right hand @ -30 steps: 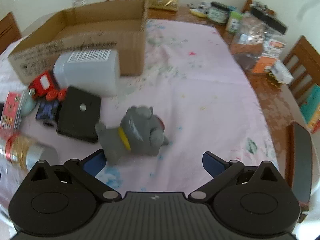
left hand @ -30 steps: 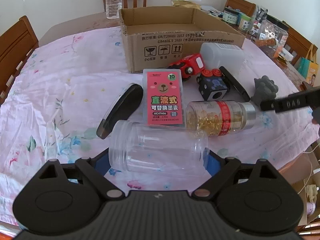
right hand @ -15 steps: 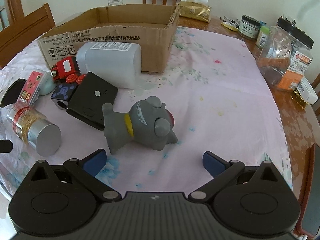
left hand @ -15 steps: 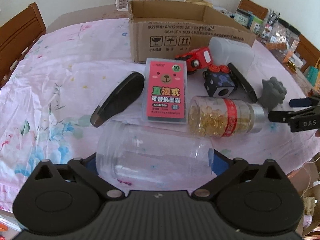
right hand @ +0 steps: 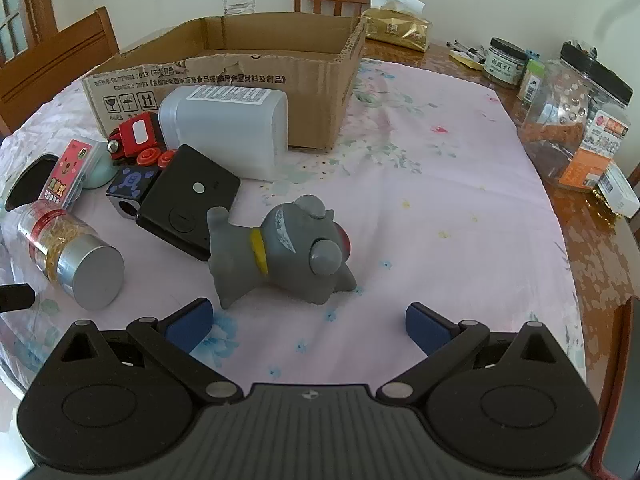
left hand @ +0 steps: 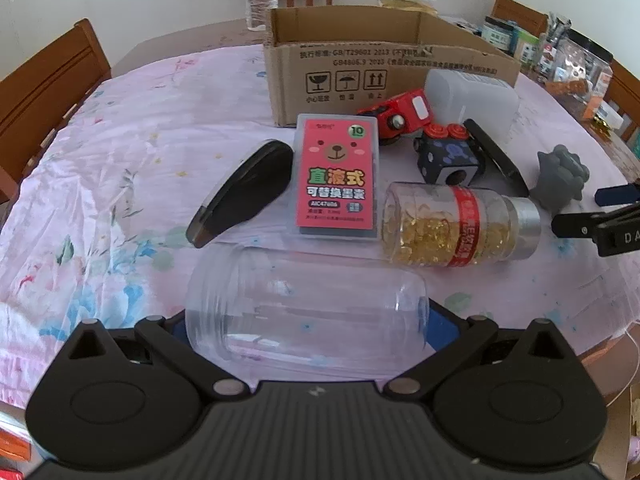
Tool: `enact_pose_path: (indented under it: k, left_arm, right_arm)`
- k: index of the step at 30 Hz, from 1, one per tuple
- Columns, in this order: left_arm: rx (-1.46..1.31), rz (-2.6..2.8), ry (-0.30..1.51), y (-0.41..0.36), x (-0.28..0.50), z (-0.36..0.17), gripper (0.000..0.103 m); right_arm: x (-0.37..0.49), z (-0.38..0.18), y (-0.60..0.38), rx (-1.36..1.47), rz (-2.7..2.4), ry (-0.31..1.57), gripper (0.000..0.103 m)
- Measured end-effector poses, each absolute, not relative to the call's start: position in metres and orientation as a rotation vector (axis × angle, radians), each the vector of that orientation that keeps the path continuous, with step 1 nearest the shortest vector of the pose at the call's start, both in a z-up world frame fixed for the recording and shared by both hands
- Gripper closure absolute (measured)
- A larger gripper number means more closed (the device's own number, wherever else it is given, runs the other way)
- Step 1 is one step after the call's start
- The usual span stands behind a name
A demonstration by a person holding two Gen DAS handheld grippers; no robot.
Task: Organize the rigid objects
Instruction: 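Close the left gripper on the jar while the right gripper grasps the gray toy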
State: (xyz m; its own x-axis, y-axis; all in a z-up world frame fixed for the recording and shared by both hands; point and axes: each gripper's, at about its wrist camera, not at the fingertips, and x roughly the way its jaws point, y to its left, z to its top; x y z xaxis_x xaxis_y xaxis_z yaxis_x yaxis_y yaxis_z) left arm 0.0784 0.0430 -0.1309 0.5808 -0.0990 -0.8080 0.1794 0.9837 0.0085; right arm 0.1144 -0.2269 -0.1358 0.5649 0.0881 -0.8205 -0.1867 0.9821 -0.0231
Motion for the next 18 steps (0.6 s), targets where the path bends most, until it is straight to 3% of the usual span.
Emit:
enact_pose_path:
  k: [18]
  left_arm:
    - [0.086,-0.151,0.873,0.045,0.067,-0.117,0.003]
  right_arm:
    - [0.138,-0.135,-0.221,-0.189,0.315,0.974,0.000]
